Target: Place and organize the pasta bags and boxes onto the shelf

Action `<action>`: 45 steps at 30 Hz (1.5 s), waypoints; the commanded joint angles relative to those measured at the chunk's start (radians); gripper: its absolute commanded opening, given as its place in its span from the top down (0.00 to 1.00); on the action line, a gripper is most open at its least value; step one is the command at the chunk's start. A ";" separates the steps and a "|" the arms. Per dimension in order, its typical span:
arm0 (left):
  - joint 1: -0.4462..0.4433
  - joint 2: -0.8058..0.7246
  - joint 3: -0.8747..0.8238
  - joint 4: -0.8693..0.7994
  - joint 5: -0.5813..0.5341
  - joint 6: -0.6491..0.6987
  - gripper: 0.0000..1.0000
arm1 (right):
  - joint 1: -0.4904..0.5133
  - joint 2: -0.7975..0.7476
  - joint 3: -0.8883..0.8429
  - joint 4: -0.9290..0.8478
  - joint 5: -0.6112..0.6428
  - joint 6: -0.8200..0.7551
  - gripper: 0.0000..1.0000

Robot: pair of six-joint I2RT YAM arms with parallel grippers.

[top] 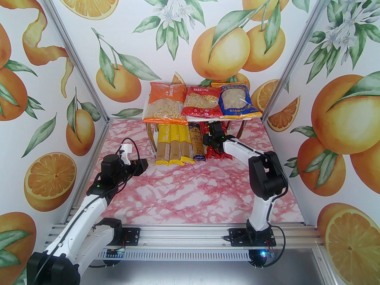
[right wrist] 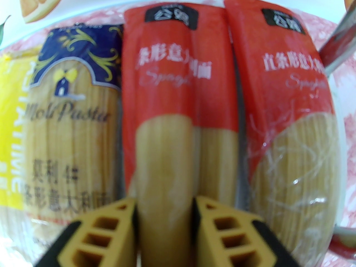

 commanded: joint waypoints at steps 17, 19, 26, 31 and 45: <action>-0.026 -0.020 -0.023 0.018 -0.010 0.018 0.47 | 0.064 -0.287 -0.241 0.061 0.017 0.002 0.32; -0.026 -0.019 -0.021 0.018 -0.012 0.021 0.47 | 0.081 -0.310 -0.246 0.070 0.021 0.001 0.30; -0.027 -0.021 -0.026 0.020 -0.019 0.022 0.47 | 0.124 -0.386 -0.270 0.115 0.044 0.023 0.26; -0.027 -0.026 -0.027 0.006 -0.036 0.030 0.51 | 0.133 -0.468 -0.297 0.071 0.047 0.039 0.35; -0.004 -0.169 -0.074 -0.061 -0.168 0.005 0.41 | 0.127 -1.130 -0.691 -0.239 0.262 0.123 0.28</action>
